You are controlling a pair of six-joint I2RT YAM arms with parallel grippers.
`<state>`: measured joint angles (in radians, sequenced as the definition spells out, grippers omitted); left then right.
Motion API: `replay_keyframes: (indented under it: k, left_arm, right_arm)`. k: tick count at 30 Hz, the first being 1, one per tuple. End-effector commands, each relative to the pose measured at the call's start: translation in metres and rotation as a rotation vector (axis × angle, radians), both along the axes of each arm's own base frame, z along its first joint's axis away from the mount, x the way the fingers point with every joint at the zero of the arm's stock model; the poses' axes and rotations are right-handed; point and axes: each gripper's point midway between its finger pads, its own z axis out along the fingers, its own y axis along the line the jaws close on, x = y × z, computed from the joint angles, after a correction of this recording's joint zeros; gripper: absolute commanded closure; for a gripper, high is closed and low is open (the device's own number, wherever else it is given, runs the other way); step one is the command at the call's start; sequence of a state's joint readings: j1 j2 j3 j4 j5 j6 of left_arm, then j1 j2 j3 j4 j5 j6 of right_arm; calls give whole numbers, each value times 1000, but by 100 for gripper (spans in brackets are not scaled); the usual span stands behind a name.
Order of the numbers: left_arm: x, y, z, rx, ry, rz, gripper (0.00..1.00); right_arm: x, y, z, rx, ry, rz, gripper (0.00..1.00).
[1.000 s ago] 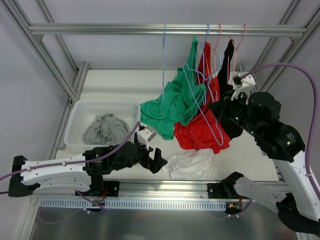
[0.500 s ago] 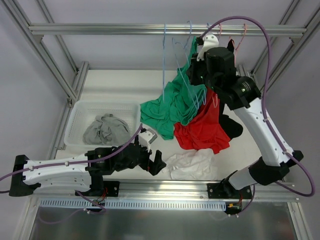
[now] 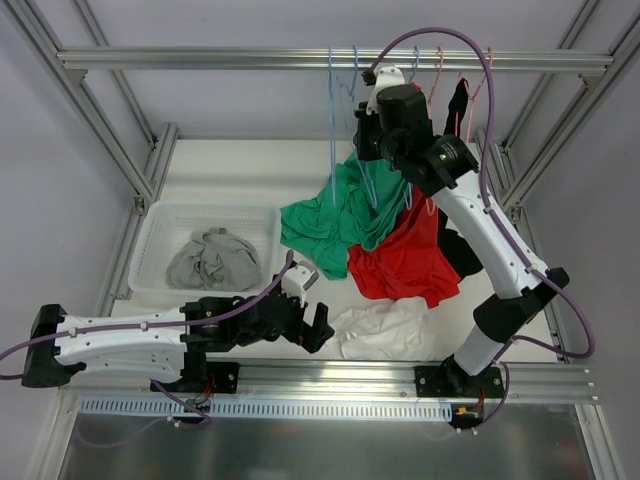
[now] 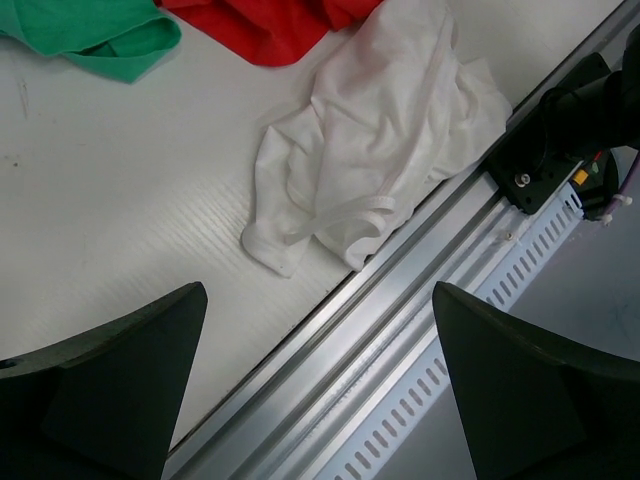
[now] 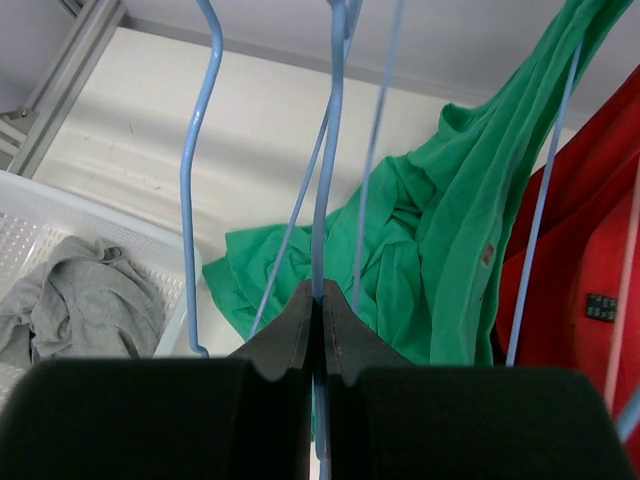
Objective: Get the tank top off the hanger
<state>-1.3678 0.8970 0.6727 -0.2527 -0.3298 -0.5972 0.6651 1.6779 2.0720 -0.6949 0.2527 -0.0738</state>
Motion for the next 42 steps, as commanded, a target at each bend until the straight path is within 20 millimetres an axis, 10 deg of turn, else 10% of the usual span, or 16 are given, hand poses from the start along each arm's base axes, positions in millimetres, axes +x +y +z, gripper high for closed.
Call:
replay_keyframes:
  k: [1,4,8,11,18,25,35,36,40,42]
  left_arm:
    - [6,-4,8,-20,-11,48,1]
    - [12,-9,10,-6,-26,70,1]
    - [20,-22,9,22,-35,100,1]
    - [24,-39,2,60,-39,94,1]
    - [27,-96,-25,149,-16,38,1]
    - [15,-157,-71,230,69,-79,1]
    - [-1,-170,-154,390,132,-93,2]
    - [-1,-167,-161,403,135,-88,7]
    - [-1,-155,-161,411,126,-41,81]
    - [3,-145,-149,400,111,-10,98]
  right_arm:
    - [-7,-3,13,78,-16,-7,100]
    - [-16,-2,11,94,-5,22,93]
    - [-40,-8,30,138,-28,74,29]
    - [-69,-26,52,165,-79,109,3]
    - [-150,-96,60,118,-161,123,0]
    - [-214,-143,25,102,-167,141,1]
    - [-265,-142,-4,164,-158,318,0]
    - [-267,-142,-5,167,-160,323,1]
    - [-273,-148,-7,177,-177,315,1]
    - [-275,-151,-5,181,-191,311,0]
